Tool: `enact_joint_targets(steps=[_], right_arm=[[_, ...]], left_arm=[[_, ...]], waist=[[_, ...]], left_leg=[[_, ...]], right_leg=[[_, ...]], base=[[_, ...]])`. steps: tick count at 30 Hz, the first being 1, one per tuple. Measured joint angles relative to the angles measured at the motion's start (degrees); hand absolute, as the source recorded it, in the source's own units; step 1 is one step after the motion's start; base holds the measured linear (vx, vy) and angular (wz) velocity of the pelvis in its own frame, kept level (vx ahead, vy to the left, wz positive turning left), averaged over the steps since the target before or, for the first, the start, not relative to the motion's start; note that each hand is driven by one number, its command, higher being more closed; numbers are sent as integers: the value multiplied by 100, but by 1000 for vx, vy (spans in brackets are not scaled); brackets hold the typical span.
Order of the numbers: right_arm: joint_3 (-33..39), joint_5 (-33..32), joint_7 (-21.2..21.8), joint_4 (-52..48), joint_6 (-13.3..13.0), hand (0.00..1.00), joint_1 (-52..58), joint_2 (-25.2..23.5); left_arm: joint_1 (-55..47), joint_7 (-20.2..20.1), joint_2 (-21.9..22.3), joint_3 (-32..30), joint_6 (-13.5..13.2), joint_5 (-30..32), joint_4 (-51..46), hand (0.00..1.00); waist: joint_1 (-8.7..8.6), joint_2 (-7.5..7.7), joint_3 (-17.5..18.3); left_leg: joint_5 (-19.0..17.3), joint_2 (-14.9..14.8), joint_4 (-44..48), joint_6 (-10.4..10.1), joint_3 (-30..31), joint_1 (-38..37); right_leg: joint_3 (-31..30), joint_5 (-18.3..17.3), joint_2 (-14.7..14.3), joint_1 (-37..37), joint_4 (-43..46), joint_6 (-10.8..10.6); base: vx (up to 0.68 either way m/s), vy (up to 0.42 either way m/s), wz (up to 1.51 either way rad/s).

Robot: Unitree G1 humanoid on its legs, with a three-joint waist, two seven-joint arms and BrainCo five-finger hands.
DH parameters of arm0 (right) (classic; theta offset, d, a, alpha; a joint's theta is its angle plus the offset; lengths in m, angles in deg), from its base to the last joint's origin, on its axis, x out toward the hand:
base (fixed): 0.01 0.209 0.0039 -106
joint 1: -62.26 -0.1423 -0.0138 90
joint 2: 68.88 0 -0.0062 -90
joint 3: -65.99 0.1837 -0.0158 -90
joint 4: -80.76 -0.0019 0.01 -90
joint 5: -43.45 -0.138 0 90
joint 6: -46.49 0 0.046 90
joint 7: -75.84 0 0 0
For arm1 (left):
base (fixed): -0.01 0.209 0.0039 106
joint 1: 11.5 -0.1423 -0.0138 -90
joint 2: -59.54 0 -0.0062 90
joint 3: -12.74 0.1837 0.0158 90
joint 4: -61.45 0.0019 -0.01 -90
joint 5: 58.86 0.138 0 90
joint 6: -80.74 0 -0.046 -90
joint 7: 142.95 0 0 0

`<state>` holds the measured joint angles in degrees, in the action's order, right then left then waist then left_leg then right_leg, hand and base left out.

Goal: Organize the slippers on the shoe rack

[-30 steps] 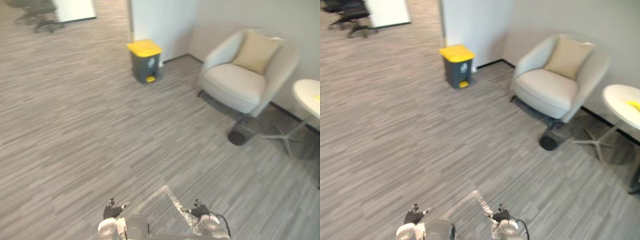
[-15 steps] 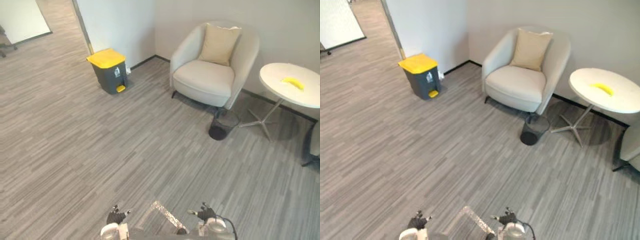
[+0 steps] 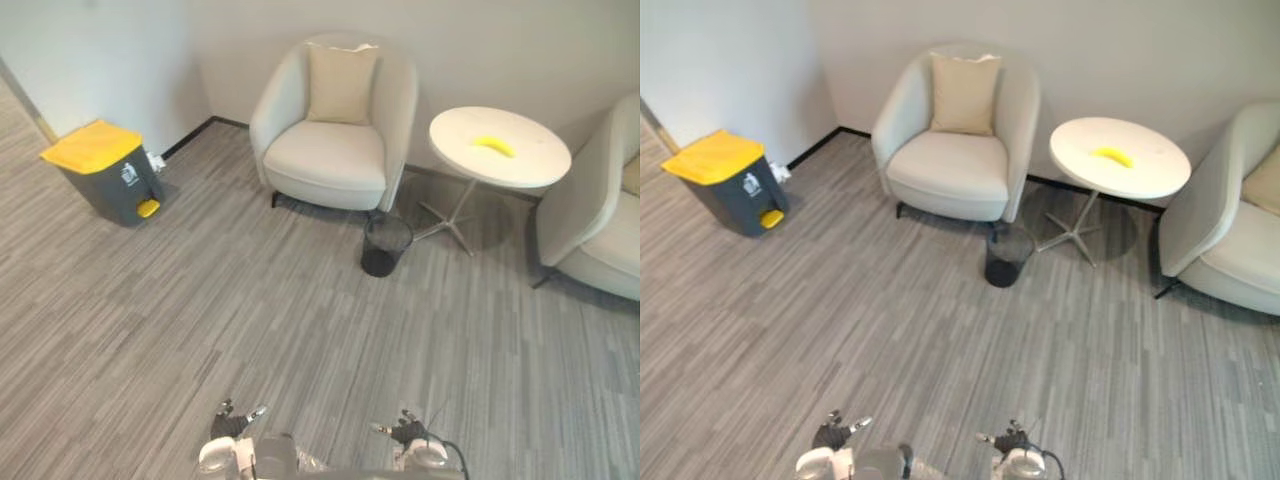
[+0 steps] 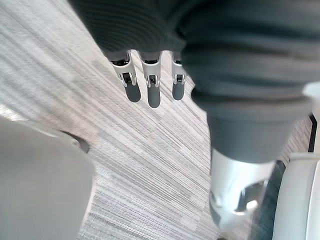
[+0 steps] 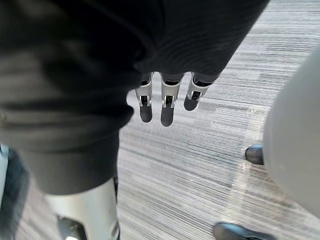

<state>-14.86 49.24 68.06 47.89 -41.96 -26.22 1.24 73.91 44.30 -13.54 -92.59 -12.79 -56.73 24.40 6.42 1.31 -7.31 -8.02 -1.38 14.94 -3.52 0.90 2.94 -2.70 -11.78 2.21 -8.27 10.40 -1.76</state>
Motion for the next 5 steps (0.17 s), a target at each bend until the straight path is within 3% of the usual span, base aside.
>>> enact_joint_targets(steps=[5], right_arm=[[226,-146,-10,-15,-44,0,59,-10]], left_arm=[[70,7,-80,164,6,14,185,0]], waist=[[-32,16,36]], left_leg=[[78,15,-396,86,-285,-273]], right_leg=[[-135,16,70,5,-118,4]], base=[[31,29,-33]])
